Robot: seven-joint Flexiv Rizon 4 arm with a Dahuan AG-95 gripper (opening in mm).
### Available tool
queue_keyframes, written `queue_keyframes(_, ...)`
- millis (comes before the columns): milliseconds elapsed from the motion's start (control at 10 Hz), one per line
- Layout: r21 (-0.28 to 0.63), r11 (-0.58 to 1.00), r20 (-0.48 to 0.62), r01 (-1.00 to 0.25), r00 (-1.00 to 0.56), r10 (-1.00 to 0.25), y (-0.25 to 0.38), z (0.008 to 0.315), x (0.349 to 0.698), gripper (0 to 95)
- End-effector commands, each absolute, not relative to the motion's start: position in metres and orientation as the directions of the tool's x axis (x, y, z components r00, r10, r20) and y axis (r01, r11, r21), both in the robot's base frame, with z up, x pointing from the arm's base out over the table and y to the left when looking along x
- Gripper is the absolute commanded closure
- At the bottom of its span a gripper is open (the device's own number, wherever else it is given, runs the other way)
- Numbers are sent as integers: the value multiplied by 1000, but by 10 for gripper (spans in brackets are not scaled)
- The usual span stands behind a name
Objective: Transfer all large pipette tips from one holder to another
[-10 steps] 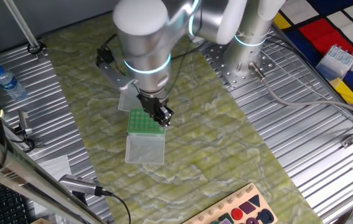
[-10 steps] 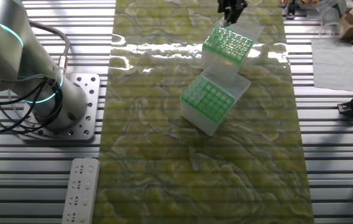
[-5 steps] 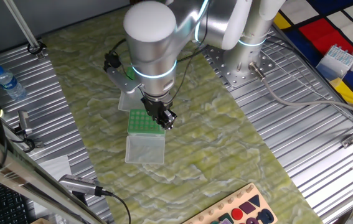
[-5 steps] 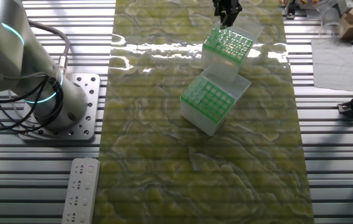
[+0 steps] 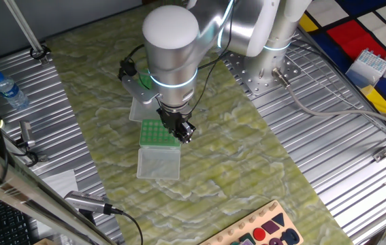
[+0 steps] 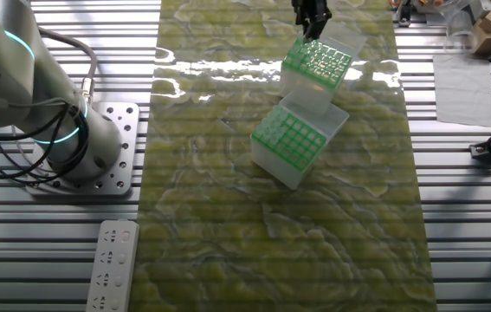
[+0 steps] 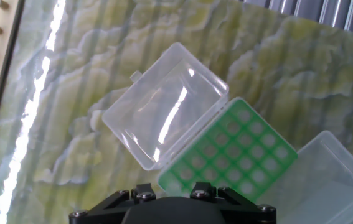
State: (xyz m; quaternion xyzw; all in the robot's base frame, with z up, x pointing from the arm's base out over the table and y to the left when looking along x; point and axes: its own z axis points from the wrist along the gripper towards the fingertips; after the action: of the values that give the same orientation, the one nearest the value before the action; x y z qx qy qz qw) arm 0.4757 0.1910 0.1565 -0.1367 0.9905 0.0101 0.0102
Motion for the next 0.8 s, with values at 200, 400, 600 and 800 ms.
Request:
queue_keyframes(200,14,962,-34,-272,-962,-271,192,152,475,760)
queue_keyframes(400,12,962,-39,-274,-961,-274,192,151,475,760)
queue_keyframes(600,10,963,-38,-268,-963,-267,192,150,475,950)
queue_keyframes(800,6,962,-34,-272,-962,-271,192,153,475,950)
